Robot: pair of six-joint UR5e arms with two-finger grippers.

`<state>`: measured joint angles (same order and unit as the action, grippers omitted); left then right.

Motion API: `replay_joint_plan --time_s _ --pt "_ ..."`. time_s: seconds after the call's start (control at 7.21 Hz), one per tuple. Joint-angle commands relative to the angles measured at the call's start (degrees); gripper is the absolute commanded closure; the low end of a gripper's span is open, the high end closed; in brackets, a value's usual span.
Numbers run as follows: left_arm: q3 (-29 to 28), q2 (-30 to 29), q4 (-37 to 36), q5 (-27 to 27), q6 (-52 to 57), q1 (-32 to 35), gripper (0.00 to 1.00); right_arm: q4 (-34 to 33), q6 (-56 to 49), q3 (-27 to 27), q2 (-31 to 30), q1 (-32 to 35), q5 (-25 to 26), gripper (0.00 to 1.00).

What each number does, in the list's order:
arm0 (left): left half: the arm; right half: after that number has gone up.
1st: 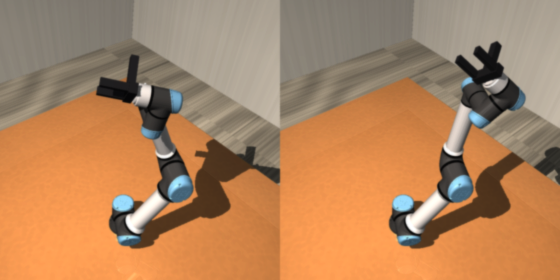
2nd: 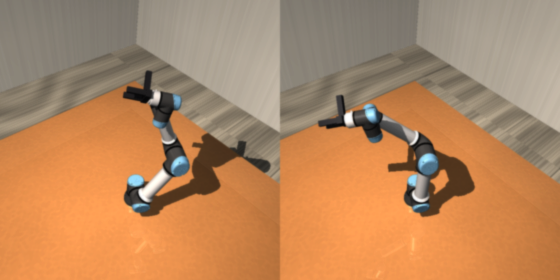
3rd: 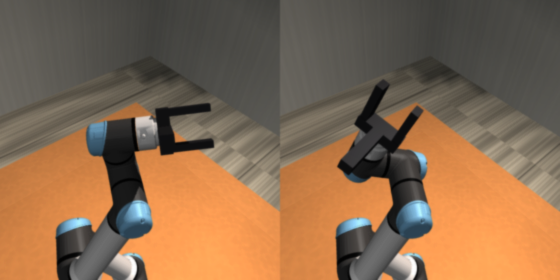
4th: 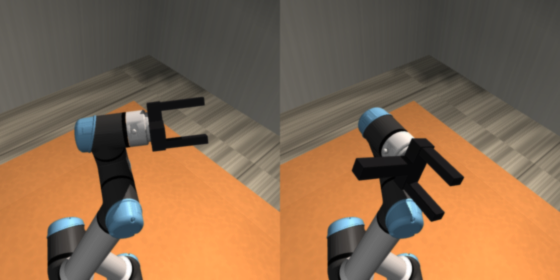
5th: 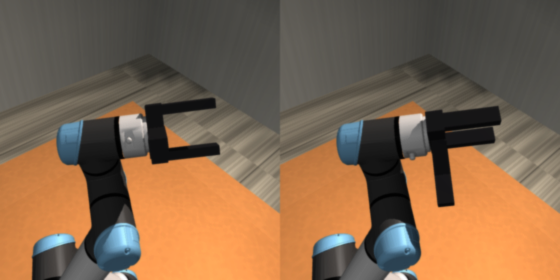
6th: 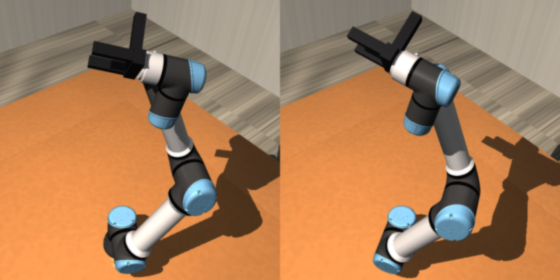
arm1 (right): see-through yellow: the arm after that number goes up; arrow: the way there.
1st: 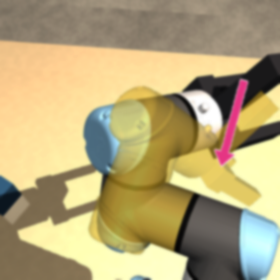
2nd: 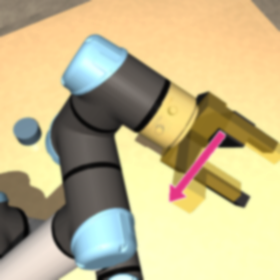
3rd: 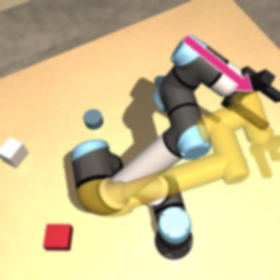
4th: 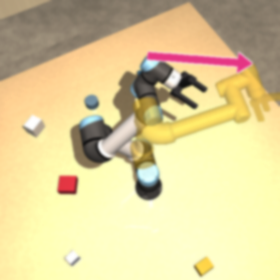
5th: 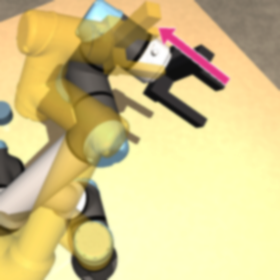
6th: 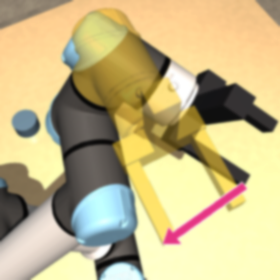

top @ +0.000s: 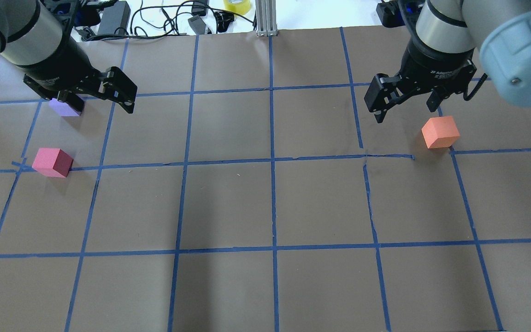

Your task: Arrange blocks in a line

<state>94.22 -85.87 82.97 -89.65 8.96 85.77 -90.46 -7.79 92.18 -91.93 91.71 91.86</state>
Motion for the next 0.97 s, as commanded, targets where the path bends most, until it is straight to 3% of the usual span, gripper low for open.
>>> replay_joint_plan --time_s 0.0,0.42,0.83 --pt "0.0 0.0 0.0 0.0 0.0 0.01 0.0 -0.24 -0.47 0.02 0.09 -0.74 0.07 0.0" --pt "0.0 0.0 0.0 0.0 0.0 0.01 0.0 -0.42 -2.38 0.02 1.66 -3.97 0.07 0.0" --pt "0.0 0.0 -0.09 0.09 -0.09 0.01 0.0 -6.45 -18.51 2.63 2.89 -12.66 -0.19 0.0"
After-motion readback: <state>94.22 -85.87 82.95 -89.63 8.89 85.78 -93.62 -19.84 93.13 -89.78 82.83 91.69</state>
